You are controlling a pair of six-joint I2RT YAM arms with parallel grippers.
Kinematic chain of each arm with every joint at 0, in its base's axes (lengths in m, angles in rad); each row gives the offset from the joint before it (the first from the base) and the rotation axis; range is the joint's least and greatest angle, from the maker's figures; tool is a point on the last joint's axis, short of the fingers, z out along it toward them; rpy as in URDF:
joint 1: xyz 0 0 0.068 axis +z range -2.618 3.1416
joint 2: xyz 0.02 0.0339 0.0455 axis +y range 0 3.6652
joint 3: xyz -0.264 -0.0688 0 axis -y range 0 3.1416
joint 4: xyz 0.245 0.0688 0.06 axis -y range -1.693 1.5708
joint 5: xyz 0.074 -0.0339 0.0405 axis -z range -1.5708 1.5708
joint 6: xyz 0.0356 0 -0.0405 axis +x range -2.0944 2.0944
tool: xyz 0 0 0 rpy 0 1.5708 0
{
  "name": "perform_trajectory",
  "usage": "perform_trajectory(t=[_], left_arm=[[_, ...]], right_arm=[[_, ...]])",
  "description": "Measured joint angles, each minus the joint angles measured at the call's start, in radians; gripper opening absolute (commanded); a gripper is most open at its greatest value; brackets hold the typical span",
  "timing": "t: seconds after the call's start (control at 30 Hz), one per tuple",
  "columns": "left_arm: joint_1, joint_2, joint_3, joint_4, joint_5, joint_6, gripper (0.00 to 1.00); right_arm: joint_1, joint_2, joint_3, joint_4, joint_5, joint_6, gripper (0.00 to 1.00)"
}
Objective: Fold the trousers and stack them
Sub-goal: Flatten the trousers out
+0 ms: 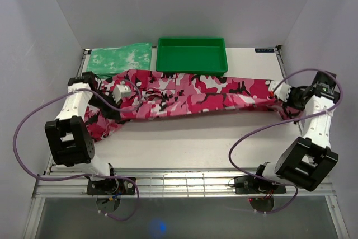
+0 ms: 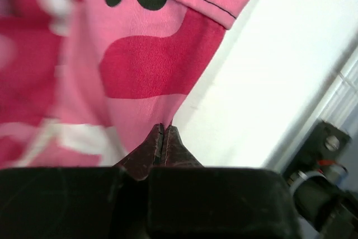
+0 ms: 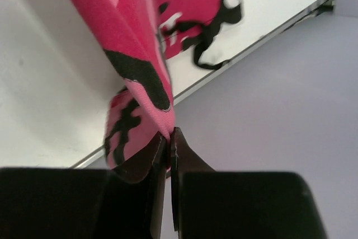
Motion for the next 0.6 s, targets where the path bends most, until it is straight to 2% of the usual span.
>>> perform_trajectory(t=[0.13,0.17,0.2,0.23,0.27,0.3,0.33,0.37,0.4,0.6], left_arm=[[-0.015,-0.125,-0.265,-0.058,-0.047,0.143,0.0],[-0.016,-0.144,-0.317,-0.072,-0.056,0.171,0.05],[-0.016,-0.161,-0.364,-0.079,-0.063,0.196,0.13],[-0.017,-0.174,-0.396,-0.079,-0.068,0.214,0.25],[-0.018,-0.184,-0.42,-0.085,-0.077,0.23,0.45],[-0.019,-0.19,-0.428,-0.092,-0.098,0.242,0.52],[-0.019,-0.193,-0.429,-0.094,-0.109,0.239,0.64],[-0.019,-0.198,-0.426,-0.09,-0.117,0.24,0.71],[-0.018,-0.203,-0.416,-0.091,-0.125,0.234,0.72],[0.013,-0.25,-0.242,-0.105,-0.108,0.15,0.74]], right_arm=[[-0.14,-0.06,-0.196,-0.01,-0.005,-0.19,0.08],[-0.167,-0.05,-0.234,-0.011,-0.002,-0.228,0.08],[-0.177,-0.04,-0.251,-0.011,0.002,-0.249,0.14],[-0.182,-0.028,-0.27,-0.01,0.011,-0.269,0.43],[-0.185,-0.019,-0.283,-0.005,0.024,-0.279,0.62],[-0.186,-0.013,-0.292,0.004,0.043,-0.294,0.83],[-0.19,-0.01,-0.298,0.017,0.064,-0.305,0.97],[-0.193,-0.01,-0.299,0.025,0.075,-0.323,0.96],[-0.193,-0.011,-0.299,0.031,0.083,-0.334,0.95],[-0.193,-0.02,-0.276,0.015,0.119,-0.35,0.9]])
